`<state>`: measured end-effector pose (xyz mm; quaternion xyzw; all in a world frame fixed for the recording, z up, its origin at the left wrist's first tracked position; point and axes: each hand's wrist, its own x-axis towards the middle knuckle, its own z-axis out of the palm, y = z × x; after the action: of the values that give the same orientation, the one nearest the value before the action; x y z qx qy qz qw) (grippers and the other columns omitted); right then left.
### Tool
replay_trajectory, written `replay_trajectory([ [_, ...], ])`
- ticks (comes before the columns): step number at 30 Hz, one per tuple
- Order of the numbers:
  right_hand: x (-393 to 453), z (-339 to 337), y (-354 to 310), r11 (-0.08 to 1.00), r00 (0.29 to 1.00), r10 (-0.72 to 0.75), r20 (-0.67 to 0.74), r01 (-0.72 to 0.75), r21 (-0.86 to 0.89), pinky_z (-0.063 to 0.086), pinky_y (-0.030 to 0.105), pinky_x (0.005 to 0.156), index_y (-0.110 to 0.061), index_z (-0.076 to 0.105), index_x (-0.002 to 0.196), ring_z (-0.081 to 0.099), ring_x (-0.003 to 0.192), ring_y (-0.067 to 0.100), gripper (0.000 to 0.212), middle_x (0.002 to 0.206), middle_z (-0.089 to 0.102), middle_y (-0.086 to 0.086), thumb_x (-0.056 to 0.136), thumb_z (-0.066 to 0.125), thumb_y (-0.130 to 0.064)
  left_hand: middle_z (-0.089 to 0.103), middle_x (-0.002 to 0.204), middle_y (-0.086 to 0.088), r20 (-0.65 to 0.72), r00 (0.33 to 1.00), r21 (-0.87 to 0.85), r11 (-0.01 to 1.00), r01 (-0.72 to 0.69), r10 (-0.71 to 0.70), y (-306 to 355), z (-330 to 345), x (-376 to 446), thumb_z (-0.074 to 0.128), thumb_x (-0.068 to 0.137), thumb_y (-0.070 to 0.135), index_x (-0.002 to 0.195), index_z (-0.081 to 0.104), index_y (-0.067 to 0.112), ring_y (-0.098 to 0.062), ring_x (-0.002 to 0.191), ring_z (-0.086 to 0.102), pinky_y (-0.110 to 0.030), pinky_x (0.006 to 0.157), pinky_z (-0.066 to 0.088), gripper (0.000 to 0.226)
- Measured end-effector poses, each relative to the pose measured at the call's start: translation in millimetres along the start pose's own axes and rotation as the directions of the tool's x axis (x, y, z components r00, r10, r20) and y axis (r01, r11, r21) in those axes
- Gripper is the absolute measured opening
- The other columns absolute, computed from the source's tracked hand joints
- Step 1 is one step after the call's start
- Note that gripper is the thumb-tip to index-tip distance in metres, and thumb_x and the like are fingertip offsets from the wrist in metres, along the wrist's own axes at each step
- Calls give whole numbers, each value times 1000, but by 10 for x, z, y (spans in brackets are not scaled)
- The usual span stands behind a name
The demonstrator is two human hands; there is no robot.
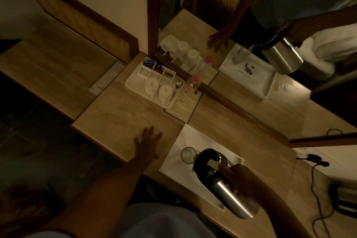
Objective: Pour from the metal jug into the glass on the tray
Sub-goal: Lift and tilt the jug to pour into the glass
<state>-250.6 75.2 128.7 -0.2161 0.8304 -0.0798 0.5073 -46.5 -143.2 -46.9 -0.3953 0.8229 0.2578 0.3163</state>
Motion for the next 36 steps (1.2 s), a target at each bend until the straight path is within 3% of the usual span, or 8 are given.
replay_trajectory([
  [18, 6, -12, -44, 1000, 1000, -8, 22, 8, -30, 46, 18, 46, -14, 67, 66, 53, 40, 6, 55, 42, 59, -4, 100, 42, -49, -22, 173, -6, 5, 1000, 16, 1000, 3, -3, -1, -12, 12, 76, 91, 41, 165, 1, 40, -33, 162, -13, -70, 124, 17, 105],
  [36, -3, -3, -57, 999, 999, -4, 35, 5, -44, 44, 16, 45, -5, 71, 77, 49, 38, 3, 56, 45, 57, -6, 102, 41, -46, -22, 173, -6, 3, 1000, 20, 1000, 8, -8, 5, -9, 10, 75, 92, 40, 165, 1, 41, -33, 162, -13, -69, 125, 16, 104],
])
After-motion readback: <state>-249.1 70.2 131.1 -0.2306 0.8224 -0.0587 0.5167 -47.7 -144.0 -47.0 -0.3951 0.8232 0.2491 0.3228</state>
